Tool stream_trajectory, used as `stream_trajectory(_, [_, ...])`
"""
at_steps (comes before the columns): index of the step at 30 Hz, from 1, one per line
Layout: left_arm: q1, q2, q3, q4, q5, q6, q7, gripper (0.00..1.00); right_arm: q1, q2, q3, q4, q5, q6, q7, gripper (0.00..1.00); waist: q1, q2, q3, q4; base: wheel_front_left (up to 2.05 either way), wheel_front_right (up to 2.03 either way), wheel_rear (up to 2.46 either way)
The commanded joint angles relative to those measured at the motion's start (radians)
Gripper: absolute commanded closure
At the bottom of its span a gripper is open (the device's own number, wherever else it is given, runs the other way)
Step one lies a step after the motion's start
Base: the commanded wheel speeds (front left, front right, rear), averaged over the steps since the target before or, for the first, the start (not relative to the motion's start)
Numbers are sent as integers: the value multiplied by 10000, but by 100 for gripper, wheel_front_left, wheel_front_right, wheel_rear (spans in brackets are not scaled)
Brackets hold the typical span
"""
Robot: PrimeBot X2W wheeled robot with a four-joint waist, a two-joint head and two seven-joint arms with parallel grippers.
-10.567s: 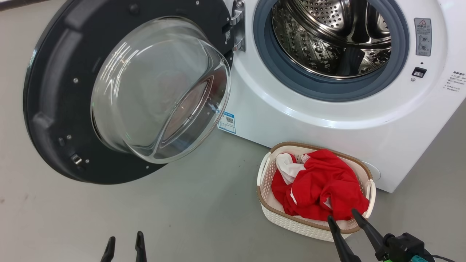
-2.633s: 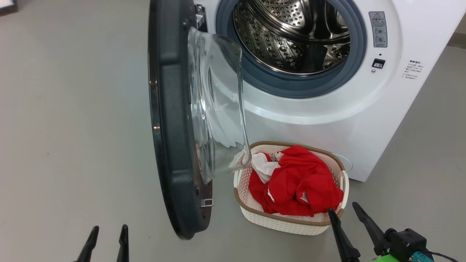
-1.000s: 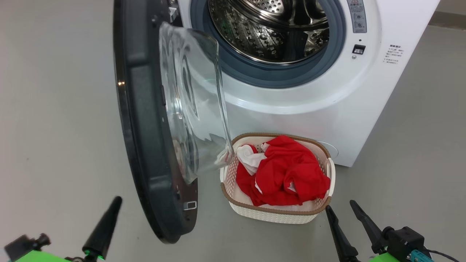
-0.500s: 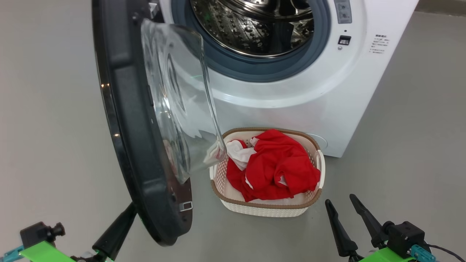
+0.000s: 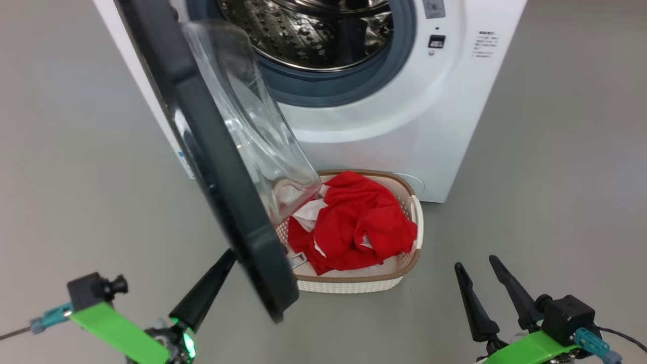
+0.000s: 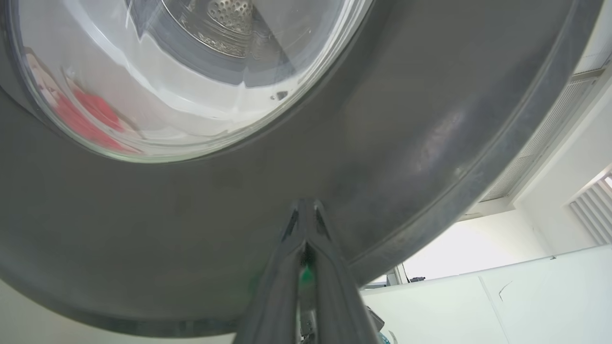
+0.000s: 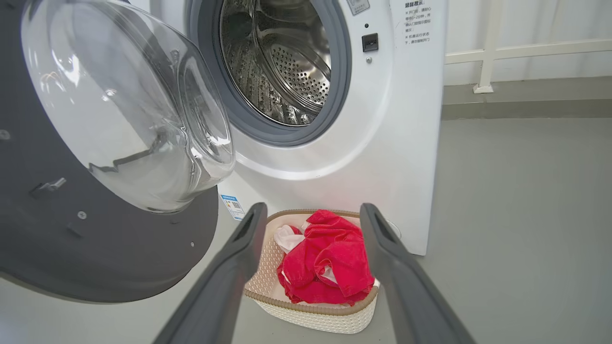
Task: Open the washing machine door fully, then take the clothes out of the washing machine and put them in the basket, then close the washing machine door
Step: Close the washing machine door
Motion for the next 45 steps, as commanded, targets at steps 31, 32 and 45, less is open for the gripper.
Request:
stream_trajectory(31, [-5232, 664, -2853, 2649, 1617, -60, -5286, 100, -1285, 122, 165, -420, 103, 73, -65, 0, 0, 0, 1591, -2803, 0, 0, 0])
stream_trajectory(32, [-5421, 731, -2956, 2784, 1666, -60, -5463, 100, -1314, 123, 166, -425, 125, 73, -65, 0, 0, 0, 1632, -2876, 0, 0, 0])
stream_trajectory(45, [-7856, 1196, -4006, 4801, 1741, -60, -6905, 100, -1565, 128, 191, -537, 636, 73, -65, 0, 0, 0, 2193, -3792, 0, 0, 0])
